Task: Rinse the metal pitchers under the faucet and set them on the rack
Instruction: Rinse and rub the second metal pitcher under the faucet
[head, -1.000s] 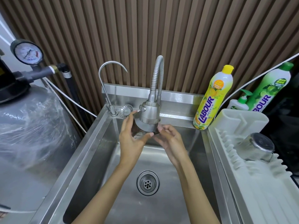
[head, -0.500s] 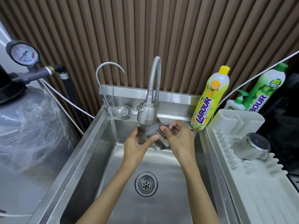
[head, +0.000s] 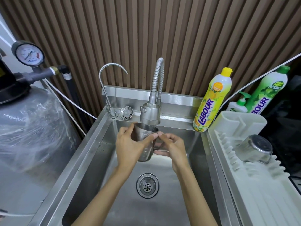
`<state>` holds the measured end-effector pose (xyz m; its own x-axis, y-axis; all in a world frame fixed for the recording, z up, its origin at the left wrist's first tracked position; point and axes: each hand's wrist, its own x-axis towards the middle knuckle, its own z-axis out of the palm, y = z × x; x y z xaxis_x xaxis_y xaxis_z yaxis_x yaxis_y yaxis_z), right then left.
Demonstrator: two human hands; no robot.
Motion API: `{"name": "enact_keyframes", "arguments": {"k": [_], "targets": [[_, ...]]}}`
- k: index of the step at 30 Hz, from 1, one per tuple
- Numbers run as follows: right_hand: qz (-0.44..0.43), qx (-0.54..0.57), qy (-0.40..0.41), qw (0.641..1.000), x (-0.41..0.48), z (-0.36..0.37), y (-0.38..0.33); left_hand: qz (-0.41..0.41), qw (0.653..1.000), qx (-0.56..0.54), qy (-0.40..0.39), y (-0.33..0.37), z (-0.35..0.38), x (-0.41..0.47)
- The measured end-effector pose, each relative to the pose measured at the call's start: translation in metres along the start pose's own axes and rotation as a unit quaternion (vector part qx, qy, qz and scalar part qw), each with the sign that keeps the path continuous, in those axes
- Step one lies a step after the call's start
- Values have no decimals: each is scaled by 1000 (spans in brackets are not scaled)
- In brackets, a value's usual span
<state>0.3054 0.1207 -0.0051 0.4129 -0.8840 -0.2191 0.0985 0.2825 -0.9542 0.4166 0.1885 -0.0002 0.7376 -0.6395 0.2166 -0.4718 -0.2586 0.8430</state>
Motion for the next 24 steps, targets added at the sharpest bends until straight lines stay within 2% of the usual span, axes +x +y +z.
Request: {"name": "enact_keyframes", "arguments": {"k": [3,6,8,10,13,15,17,19,24], "targets": [[-11,-114,77,990,-8,-5,-17,-40,998,-16,-44,-6,5,-5],[-90,-328,148,929,-15,-4,-37,-82,981,-138,-113,-6,10,-4],[-136,-387,166,897,-18,-1,-45,-88,964,-201,-147,-5,15,-2],[-171,-316,140,923,-15,0,-44,-78,954,-249,-146,-4,20,0],[-162,-87,63,981,-2,-2,-29,-43,949,-294,-102,0,22,6],[-123,37,9,992,7,-1,-16,2,964,-259,-62,2,19,10],[-68,136,-39,988,12,1,-4,42,980,-189,-41,5,11,12],[-23,156,-58,986,13,2,6,51,991,-126,-14,4,6,12],[2,30,-21,999,4,1,3,-2,998,-45,36,6,-1,0]]}}
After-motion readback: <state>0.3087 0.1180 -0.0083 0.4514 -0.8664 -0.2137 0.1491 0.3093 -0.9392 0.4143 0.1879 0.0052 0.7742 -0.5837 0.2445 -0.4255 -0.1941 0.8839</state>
